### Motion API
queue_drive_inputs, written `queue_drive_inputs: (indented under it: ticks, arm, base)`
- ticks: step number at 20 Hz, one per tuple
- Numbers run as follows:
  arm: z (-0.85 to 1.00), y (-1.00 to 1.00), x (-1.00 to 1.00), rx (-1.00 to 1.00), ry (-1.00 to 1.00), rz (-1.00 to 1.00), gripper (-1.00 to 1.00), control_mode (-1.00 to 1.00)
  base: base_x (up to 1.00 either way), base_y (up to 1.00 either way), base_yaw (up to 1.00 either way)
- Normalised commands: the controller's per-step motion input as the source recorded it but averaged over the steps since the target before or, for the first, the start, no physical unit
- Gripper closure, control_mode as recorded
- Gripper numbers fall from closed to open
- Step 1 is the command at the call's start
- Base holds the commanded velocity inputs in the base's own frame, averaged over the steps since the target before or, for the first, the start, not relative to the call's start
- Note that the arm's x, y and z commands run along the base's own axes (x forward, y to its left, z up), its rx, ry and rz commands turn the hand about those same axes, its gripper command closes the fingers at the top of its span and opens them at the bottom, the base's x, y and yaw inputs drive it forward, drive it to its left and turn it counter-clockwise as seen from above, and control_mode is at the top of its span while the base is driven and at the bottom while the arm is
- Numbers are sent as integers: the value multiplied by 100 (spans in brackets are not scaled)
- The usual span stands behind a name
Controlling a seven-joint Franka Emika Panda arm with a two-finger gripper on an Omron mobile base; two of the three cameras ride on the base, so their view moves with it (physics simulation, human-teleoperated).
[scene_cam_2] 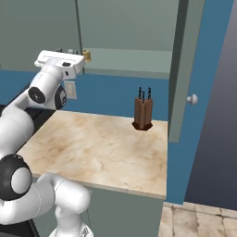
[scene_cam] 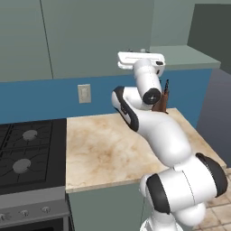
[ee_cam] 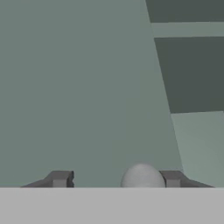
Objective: Get the candle and the beer from the cabinet and move them to the dining counter.
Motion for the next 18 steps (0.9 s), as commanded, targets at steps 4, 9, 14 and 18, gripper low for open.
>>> queue_drive_inputs:
  ticks: [4, 9, 14, 18]
  arm:
    - [-2, 9, -3, 0, 5, 0, 100, -100]
    - [-7, 20, -6, 0, 5, 0, 100, -100]
    - [-4, 20, -27, 0, 0, 0, 100, -100]
    - [0, 29, -55, -1, 0, 0, 100, -100]
  base:
    - [0, 0, 0]
    - [0, 0, 0]
    - [0, 0, 0]
    - [0, 0, 0]
